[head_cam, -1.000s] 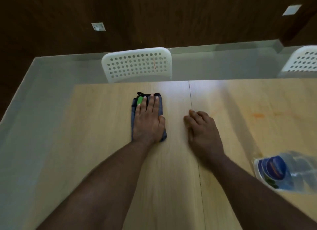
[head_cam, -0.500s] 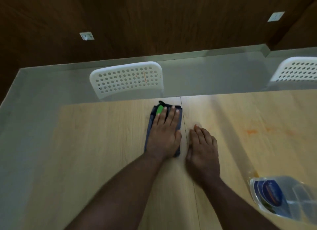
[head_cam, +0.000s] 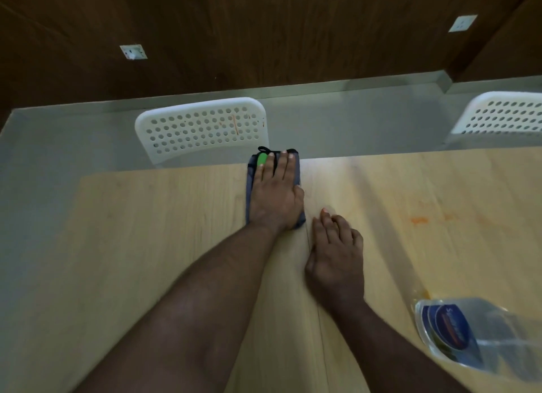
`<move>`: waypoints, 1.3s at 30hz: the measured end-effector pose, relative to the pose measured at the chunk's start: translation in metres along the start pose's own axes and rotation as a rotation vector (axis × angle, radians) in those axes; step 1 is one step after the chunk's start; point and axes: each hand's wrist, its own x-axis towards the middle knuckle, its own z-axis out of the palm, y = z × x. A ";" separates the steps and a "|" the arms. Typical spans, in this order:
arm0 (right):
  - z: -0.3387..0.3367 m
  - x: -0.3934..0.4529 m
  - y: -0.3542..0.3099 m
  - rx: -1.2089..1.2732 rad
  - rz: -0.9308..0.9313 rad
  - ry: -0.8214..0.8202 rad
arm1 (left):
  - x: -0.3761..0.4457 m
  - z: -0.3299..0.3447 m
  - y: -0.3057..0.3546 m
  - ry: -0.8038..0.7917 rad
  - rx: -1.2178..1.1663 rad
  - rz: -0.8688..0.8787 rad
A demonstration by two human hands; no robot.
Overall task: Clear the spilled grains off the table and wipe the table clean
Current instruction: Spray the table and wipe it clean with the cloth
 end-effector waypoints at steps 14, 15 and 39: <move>-0.006 0.000 -0.003 0.016 0.012 -0.071 | -0.033 0.005 0.000 -0.004 0.005 0.032; -0.006 0.000 -0.003 0.018 0.010 -0.061 | -0.022 0.004 0.000 -0.002 0.004 0.026; -0.007 0.001 0.001 0.014 -0.016 -0.068 | -0.024 0.005 -0.011 -0.007 0.038 0.017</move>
